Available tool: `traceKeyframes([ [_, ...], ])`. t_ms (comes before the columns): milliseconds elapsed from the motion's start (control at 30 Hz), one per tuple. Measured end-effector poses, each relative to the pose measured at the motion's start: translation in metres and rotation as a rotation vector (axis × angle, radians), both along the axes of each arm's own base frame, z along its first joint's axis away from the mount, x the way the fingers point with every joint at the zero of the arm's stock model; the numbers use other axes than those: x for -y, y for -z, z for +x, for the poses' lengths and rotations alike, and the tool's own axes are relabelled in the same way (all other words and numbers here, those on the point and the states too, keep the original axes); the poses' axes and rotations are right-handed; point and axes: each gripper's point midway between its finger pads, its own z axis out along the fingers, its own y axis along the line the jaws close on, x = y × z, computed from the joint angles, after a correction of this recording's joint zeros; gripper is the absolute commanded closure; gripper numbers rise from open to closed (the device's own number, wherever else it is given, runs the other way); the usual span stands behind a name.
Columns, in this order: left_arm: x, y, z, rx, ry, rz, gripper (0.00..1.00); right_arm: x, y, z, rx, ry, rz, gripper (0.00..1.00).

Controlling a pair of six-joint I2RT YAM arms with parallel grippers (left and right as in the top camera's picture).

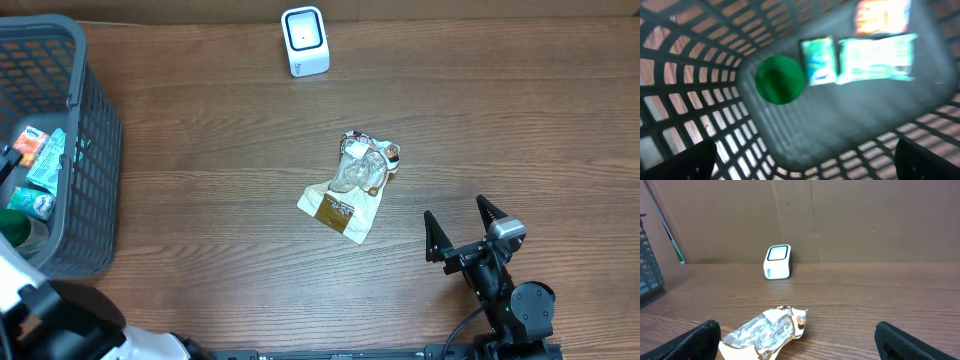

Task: Scan the item barcode
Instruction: 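Move the left gripper back into the basket toward the green-lidded jar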

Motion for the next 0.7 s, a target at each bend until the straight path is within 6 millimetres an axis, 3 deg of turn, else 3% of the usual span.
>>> traceKeyframes([
  [267, -0.028, 0.069, -0.034, -0.045, -0.066, -0.110, 0.05, 0.000, 0.000, 0.000, 0.000, 0.000, 0.000, 0.00],
  [533, -0.031, 0.094, -0.029, -0.024, 0.003, -0.117, 0.05, 0.000, 0.000, 0.000, -0.001, 0.000, 0.001, 0.00],
  [700, -0.034, 0.099, -0.025, -0.019, 0.037, -0.099, 0.06, 0.000, 0.000, 0.000, 0.000, 0.000, 0.000, 0.00],
])
